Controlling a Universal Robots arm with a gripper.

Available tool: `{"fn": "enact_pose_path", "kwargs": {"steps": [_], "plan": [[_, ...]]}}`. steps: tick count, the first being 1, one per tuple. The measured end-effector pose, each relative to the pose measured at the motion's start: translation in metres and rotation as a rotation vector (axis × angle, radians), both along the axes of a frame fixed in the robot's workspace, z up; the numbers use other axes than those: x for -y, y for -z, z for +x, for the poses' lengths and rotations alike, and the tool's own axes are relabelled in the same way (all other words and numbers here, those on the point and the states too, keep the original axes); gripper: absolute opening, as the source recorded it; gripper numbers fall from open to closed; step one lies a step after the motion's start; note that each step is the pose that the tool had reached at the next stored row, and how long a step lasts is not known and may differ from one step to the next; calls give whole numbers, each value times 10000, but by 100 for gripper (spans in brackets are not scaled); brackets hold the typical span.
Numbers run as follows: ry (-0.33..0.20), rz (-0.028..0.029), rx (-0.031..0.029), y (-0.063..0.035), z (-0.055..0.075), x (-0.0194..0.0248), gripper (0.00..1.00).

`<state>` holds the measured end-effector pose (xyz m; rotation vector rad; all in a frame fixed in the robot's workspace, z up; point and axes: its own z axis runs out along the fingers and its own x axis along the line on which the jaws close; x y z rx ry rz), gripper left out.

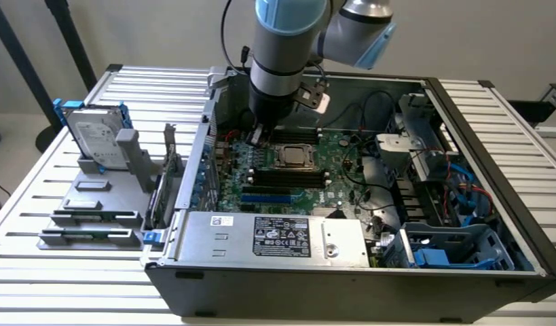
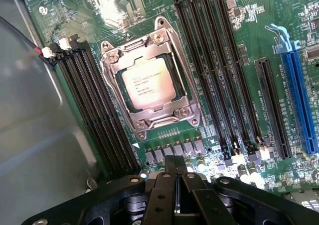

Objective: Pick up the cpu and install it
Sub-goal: 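Install the second cpu locking lever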

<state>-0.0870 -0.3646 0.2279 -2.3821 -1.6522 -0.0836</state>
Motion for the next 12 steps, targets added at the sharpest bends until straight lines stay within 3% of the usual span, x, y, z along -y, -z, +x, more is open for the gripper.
{"fn": "enact_pose_path", "kwargs": {"steps": [12], "plan": [[-1000,-103,382,-18,0,-26,11]]}}
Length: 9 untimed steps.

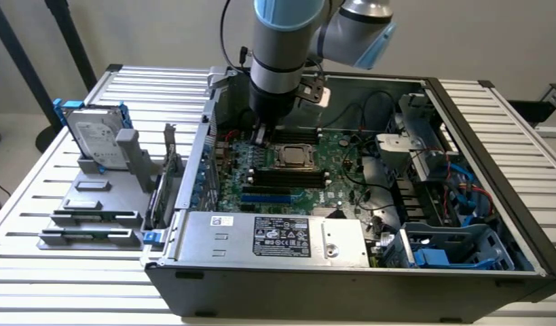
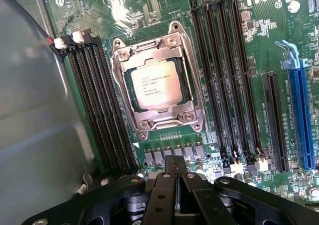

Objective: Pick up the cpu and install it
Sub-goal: 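Install the second cpu locking lever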

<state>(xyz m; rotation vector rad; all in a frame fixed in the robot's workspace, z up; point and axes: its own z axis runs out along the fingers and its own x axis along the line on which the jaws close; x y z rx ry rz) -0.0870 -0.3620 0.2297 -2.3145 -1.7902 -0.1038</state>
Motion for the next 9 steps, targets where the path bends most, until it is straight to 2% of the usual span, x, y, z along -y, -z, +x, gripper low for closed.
{"fn": "enact_pose_path", "kwargs": {"steps": [4,9], "plan": [[-332,-38,122,-7,0,-10,11],[-744,-110,244,-19,0,-23,11]]}}
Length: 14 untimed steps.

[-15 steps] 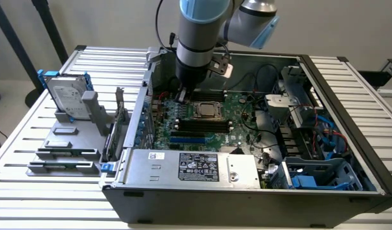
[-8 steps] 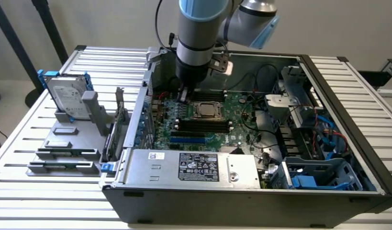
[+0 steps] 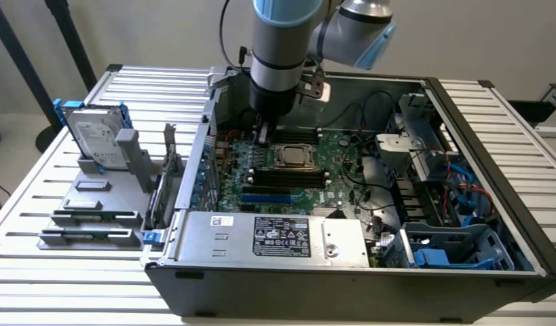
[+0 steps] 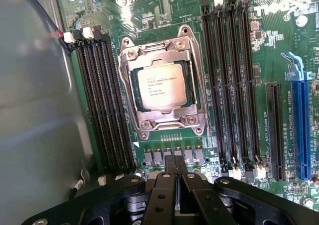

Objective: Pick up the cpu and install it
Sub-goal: 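Install the second cpu locking lever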

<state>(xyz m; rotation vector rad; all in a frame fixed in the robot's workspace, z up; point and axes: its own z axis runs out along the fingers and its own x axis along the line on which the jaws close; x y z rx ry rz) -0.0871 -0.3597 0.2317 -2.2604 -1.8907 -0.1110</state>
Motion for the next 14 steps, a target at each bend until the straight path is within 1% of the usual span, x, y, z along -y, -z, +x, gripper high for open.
{"fn": "enact_pose_path", "kwargs": {"steps": [6,9,11,14], "plan": [[-468,-113,169,-11,0,-16,11],[-701,-188,242,-18,0,-24,11],[-850,-279,268,-26,0,-29,11],[-1049,-460,287,-44,0,-35,11]]}}
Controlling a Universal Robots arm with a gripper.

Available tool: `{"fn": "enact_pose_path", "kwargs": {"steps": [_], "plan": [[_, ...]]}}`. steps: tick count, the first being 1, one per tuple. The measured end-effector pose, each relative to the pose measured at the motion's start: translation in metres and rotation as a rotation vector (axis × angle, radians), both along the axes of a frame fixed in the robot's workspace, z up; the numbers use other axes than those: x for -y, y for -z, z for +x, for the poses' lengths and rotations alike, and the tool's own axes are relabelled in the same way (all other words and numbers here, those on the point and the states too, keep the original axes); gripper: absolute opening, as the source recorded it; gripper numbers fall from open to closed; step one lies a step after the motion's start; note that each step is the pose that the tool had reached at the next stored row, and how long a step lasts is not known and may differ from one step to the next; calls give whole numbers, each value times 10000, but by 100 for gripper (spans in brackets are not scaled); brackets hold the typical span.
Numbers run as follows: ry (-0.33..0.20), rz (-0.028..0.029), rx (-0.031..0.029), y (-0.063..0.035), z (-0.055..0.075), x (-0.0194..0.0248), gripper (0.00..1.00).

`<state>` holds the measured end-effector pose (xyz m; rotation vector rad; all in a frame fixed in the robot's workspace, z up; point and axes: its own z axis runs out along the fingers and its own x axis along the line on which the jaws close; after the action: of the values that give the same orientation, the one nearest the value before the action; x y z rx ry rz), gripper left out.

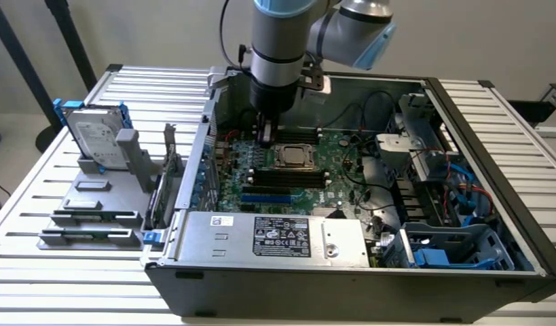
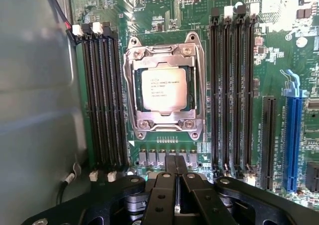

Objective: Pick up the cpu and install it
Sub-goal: 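Install the second cpu locking lever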

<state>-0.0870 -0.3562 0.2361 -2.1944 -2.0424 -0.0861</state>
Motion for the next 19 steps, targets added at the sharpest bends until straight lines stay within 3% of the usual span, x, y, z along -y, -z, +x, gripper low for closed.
{"fn": "enact_pose_path", "kwargs": {"steps": [5,11,14,19], "plan": [[-299,-338,48,-30,0,-11,11],[-642,-590,158,-72,0,-35,11],[-776,-663,200,-83,0,-55,11],[-777,-664,200,-83,0,-55,11]]}}
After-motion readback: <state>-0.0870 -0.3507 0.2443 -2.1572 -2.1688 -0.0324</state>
